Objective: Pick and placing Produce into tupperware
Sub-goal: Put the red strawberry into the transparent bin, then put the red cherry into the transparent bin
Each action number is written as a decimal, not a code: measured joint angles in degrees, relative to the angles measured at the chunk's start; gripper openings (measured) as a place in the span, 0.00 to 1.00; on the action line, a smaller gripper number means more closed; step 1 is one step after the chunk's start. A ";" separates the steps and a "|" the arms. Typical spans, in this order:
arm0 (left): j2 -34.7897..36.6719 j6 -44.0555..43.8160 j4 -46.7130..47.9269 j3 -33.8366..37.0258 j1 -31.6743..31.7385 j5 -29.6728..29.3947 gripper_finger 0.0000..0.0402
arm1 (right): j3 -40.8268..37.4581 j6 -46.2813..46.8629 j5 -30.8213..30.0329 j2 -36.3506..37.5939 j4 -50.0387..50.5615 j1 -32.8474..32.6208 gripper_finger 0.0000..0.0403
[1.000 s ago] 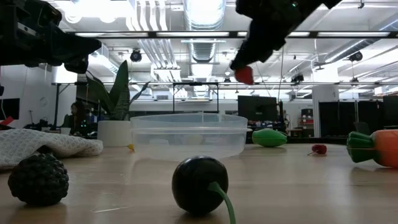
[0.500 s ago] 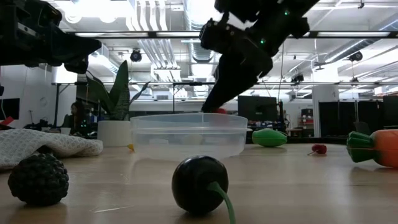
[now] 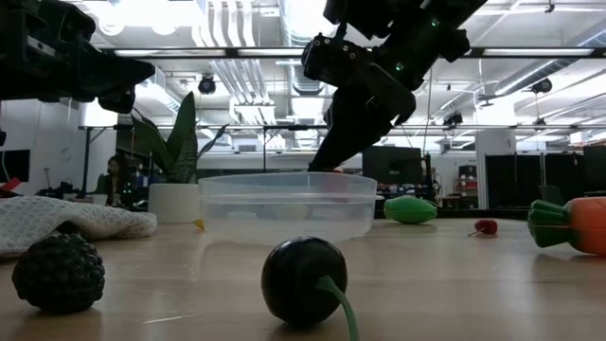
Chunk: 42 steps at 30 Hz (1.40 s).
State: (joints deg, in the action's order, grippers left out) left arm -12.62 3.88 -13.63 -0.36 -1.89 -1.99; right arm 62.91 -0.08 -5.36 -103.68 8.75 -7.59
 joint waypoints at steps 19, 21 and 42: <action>0.02 0.00 0.00 0.00 0.00 -0.01 0.00 | -0.10 -0.02 -0.07 0.00 0.14 0.01 0.11; 0.02 0.00 0.00 0.00 0.00 0.01 0.00 | 0.00 -0.19 -0.19 0.00 0.56 0.01 0.12; 0.04 -0.02 0.00 0.00 -0.02 0.01 0.00 | -11.60 0.24 -5.31 30.82 25.73 0.87 0.28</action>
State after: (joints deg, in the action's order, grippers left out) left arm -12.58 3.86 -13.63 -0.36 -1.91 -1.98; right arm 51.31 0.16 -10.67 -72.86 34.48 -6.71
